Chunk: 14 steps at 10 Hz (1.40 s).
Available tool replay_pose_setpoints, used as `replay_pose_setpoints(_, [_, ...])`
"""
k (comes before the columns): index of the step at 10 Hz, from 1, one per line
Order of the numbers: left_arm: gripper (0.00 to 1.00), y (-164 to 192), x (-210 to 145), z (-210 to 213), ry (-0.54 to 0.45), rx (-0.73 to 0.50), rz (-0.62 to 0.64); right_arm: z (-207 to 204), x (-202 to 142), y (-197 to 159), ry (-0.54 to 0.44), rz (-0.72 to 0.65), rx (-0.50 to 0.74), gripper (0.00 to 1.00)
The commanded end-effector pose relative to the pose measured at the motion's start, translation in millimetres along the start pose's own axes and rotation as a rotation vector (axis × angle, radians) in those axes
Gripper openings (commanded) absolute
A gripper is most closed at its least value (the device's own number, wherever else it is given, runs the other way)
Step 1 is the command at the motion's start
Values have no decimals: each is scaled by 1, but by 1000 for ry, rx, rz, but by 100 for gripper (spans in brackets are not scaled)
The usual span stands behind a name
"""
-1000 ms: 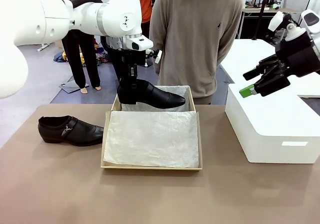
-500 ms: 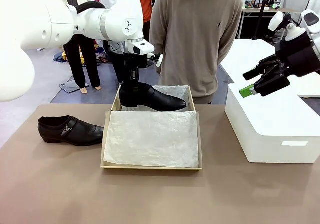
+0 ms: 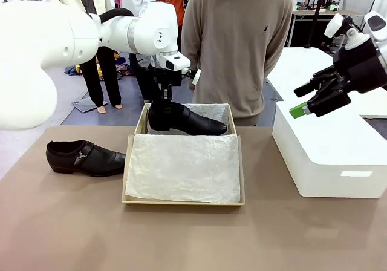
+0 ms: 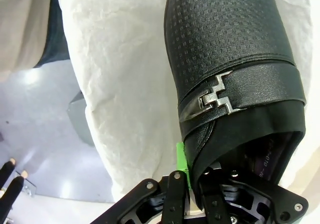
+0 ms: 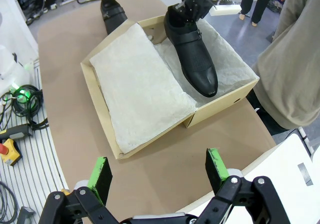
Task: Pack the shoes into the box.
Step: Place one shoe of the Shoes into the Shoes Box.
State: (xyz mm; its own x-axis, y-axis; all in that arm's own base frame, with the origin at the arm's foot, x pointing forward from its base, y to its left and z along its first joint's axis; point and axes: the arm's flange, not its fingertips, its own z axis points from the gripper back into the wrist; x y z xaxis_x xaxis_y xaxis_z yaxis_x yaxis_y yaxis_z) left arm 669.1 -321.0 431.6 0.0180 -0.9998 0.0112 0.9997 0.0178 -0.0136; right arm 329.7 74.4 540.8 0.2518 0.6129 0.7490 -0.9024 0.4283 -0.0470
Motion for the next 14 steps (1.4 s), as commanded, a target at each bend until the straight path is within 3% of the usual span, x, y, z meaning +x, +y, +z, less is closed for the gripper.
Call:
replay_pose_setpoints(1, [0, 16, 5, 7, 31, 9, -5, -1, 1, -4, -26, 23, 16, 100])
replay_pose_setpoints(10, [0, 20, 0, -14, 55, -7, 43, -1, 1, -4, -26, 23, 16, 100])
replay_pose_setpoints(14, [77, 17, -4, -7, 60, -21, 51, -1, 1, -4, -26, 23, 16, 100])
